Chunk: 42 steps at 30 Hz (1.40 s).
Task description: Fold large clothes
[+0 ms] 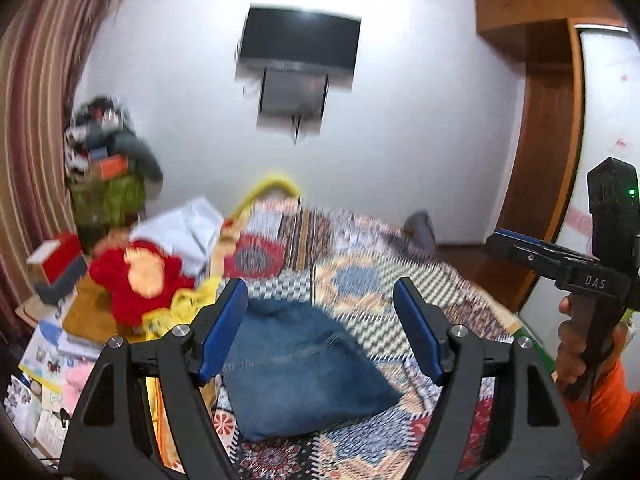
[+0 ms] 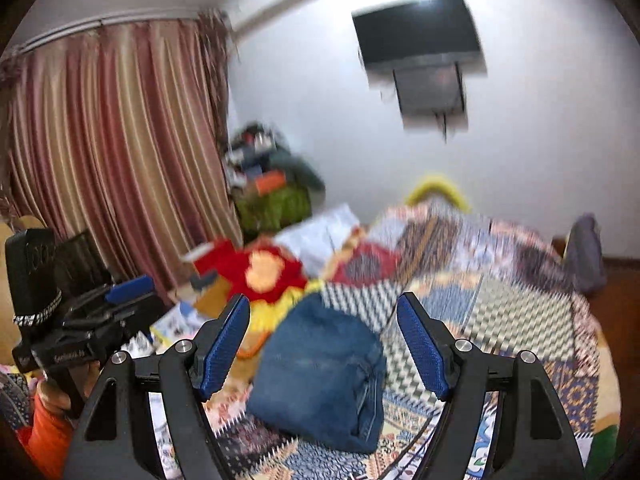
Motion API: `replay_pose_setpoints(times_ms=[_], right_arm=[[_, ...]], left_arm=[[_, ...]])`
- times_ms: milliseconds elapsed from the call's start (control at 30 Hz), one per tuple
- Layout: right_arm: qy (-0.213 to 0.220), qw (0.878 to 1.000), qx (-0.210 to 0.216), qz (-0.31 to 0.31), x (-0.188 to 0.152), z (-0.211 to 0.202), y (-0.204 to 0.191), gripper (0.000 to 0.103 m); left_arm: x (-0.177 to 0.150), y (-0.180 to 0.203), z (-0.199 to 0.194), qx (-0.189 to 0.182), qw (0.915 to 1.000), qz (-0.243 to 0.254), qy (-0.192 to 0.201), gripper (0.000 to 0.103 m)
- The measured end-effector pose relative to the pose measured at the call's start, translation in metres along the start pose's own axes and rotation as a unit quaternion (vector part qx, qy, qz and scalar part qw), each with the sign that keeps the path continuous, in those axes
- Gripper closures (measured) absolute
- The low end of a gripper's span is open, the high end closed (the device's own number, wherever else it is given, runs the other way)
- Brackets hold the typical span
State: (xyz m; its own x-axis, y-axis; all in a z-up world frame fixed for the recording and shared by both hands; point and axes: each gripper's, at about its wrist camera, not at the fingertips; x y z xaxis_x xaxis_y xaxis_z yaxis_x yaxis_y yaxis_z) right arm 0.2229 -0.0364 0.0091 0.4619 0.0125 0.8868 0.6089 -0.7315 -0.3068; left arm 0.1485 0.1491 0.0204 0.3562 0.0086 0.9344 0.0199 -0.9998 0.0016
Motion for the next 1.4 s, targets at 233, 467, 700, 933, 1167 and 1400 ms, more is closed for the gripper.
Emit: replay_pose_setpoints(times_ms=[233, 467, 700, 933, 1167, 1400], right_arm=[[0.086, 0.996, -0.003, -0.035, -0.013, -0.071, -0.048, 0.029], [0.112, 0.992, -0.027, -0.054, -0.035, -0.100, -0.074, 0.029], [0.116, 0.989, -0.062, -0.063, -0.049, -0.106, -0.085, 0.005], [0.105, 0.988, -0.086, -0.078, -0.058, -0.101, -0.092, 0.000], [0.100, 0.989, -0.086, -0.075, -0.056, -0.097, -0.091, 0.000], [0.095, 0.989, -0.084, -0.072, -0.056, -0.099, -0.089, 0.000]], left_arm=[[-0.005, 0.029, -0.062, 0.021, 0.9970, -0.001, 0.074, 0.028], [-0.020, 0.046, -0.092, 0.092, 0.9902, 0.004, 0.105, 0.004], [-0.030, 0.050, -0.099, 0.114, 0.9889, -0.002, 0.096, 0.000], [-0.033, 0.052, -0.100, 0.111, 0.9894, -0.003, 0.093, 0.000], [-0.035, 0.055, -0.100, 0.111, 0.9893, 0.001, 0.095, 0.000], [-0.038, 0.053, -0.099, 0.108, 0.9897, -0.001, 0.094, 0.000]])
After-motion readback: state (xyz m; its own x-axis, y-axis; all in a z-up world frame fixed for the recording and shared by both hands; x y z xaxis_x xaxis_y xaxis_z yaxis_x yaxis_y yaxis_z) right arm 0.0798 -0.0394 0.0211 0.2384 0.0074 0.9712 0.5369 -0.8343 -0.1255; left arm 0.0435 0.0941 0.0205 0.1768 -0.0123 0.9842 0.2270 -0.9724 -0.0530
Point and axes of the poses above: each gripper's, at about its wrist camera, not at the fingertips, and z roughly the way its jaws point, y to its right, x to its top, and after that the axes turned 7 degrees about z, right-handed
